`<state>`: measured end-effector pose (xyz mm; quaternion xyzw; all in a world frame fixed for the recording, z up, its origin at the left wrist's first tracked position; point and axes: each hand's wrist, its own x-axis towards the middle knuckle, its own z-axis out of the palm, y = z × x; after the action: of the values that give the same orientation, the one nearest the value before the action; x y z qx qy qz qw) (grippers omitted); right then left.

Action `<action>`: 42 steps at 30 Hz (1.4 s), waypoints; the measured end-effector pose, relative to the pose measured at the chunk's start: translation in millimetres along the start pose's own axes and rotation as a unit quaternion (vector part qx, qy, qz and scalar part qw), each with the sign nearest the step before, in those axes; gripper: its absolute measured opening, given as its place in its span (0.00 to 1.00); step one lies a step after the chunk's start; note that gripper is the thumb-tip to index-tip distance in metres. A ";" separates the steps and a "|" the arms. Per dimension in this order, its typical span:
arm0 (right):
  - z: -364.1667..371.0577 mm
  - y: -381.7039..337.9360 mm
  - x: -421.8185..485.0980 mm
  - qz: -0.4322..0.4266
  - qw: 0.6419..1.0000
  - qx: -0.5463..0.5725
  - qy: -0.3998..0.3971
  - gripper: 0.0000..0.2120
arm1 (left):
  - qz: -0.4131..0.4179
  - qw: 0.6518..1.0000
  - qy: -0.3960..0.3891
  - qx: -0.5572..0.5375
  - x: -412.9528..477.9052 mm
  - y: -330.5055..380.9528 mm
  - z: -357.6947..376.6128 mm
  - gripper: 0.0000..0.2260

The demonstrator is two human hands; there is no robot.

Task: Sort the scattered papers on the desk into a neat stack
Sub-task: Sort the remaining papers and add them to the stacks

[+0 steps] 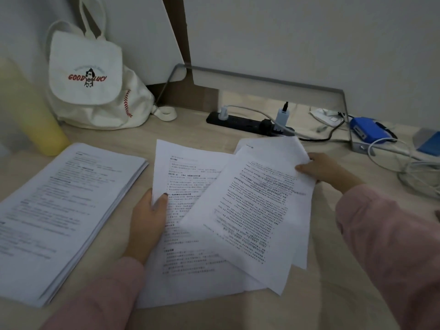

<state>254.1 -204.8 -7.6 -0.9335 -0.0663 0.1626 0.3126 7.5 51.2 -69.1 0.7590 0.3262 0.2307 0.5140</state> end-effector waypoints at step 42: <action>40.8 48.5 -162.8 0.071 0.827 0.553 0.076 0.15 | -0.060 0.986 0.010 -0.156 -45.9 -1.3 7.6 0.10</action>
<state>88.4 -257.2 -25.0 -0.6157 0.1246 0.1225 0.7684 -18.9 13.2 -73.8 0.6462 0.3364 0.2547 0.6360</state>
